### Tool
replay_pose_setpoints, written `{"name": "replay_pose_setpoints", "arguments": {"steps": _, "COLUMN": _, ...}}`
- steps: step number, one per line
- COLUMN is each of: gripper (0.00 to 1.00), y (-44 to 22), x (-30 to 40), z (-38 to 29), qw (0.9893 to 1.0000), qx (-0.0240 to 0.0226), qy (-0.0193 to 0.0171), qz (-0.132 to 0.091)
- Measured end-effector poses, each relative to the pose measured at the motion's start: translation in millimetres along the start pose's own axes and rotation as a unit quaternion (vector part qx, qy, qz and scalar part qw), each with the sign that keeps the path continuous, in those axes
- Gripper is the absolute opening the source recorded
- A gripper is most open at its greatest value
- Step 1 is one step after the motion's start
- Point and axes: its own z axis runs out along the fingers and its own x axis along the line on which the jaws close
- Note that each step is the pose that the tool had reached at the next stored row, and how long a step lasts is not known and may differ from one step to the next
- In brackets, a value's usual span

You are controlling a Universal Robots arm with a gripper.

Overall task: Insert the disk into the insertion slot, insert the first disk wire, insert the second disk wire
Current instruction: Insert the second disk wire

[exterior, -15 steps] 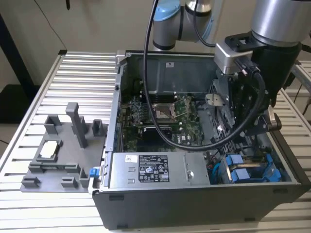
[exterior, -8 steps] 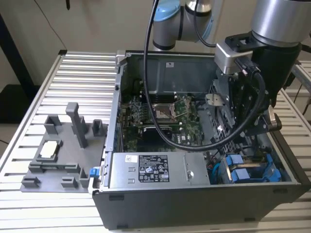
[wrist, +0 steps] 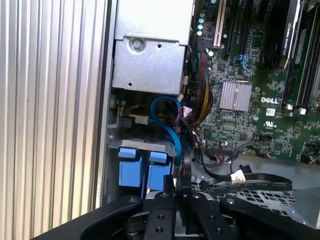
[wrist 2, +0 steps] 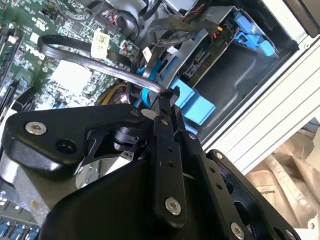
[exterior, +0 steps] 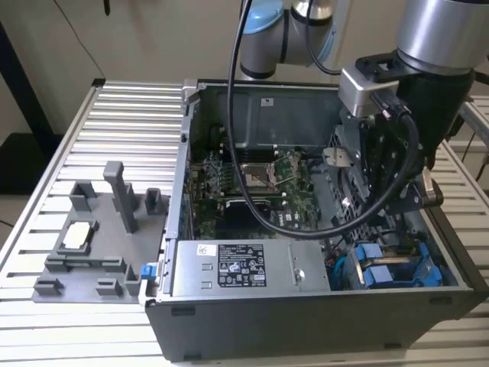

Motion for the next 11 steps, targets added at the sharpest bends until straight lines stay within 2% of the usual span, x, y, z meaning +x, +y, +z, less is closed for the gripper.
{"name": "replay_pose_setpoints", "arguments": {"steps": 2, "gripper": 0.16, "y": -4.3, "x": 0.6, "z": 0.9, "qw": 1.0000, "qx": -0.0032, "qy": -0.0004, "qz": 0.000}}
{"name": "replay_pose_setpoints", "arguments": {"steps": 11, "gripper": 0.16, "y": -13.1, "x": 8.5, "z": 5.8, "qw": 1.0000, "qx": -0.0060, "qy": -0.0035, "qz": 0.000}}
